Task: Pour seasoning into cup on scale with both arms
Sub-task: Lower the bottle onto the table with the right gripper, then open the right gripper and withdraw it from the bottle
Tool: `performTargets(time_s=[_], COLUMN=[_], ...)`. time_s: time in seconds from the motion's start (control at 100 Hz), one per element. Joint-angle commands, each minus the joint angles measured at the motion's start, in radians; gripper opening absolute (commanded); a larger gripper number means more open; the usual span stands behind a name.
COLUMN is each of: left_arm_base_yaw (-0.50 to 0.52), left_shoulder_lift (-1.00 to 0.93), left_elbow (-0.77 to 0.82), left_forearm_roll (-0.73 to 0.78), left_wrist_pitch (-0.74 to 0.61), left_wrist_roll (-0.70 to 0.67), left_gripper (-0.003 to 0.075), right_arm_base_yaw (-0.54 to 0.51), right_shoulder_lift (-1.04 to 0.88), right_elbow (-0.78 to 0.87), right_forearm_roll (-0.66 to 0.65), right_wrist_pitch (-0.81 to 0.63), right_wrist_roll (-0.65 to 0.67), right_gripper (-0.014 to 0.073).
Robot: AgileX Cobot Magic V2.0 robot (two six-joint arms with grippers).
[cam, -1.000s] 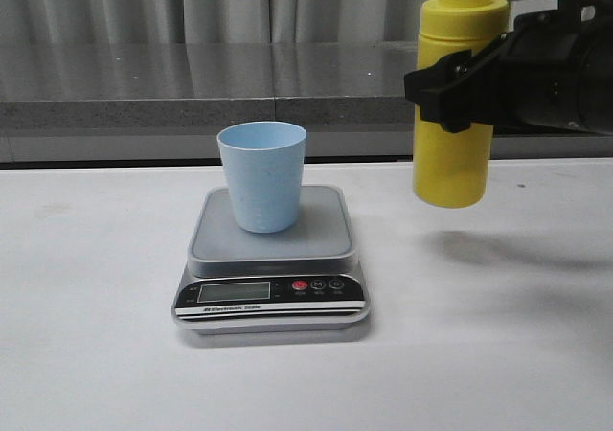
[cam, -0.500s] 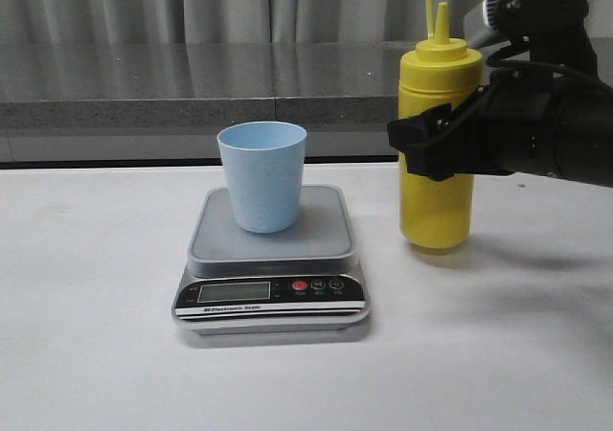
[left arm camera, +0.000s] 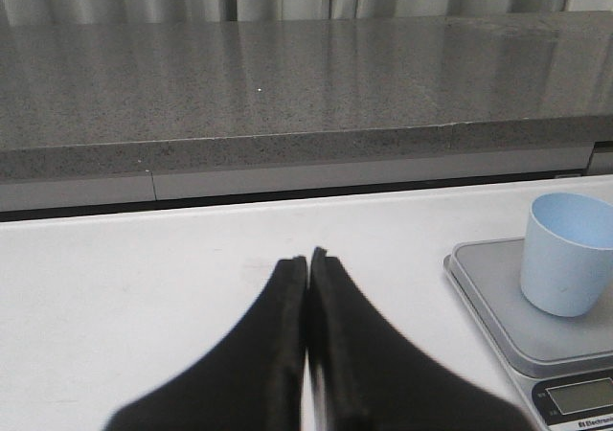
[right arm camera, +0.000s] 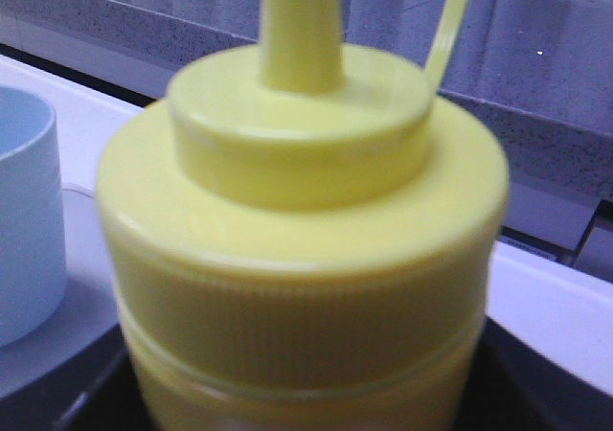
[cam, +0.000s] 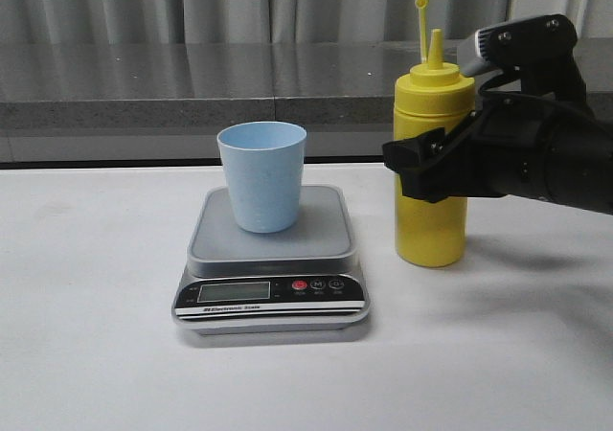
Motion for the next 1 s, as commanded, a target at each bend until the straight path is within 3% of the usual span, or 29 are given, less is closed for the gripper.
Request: performTargets(time_s=[0.0,0.08,0.34,0.99], left_arm_base_yaw=[0.003,0.003,0.003,0.003], left_shoulder_lift=[0.008,0.008,0.008,0.008], left_elbow=[-0.026,-0.026,-0.026,-0.026], left_forearm_roll=[-0.009,-0.009,-0.009,-0.009], left_wrist_pitch=[-0.077,-0.077,-0.077,-0.077], left_wrist_roll=[-0.010,-0.010,-0.010,-0.010], left_gripper=[-0.0020,-0.0020,-0.0020,-0.0020], right_arm_base_yaw=[-0.006,-0.006,-0.006,-0.006], right_shoulder_lift=[-0.041,-0.041,-0.041,-0.041], right_elbow=[-0.019,-0.019,-0.019,0.034], right_forearm_roll=[-0.013,-0.025,-0.027,0.015], right_wrist_pitch=[-0.092,-0.092,-0.099,-0.140], right_wrist_roll=[-0.005,-0.005,-0.004,-0.004], right_gripper=[0.0310,0.0366,0.0661,0.0666])
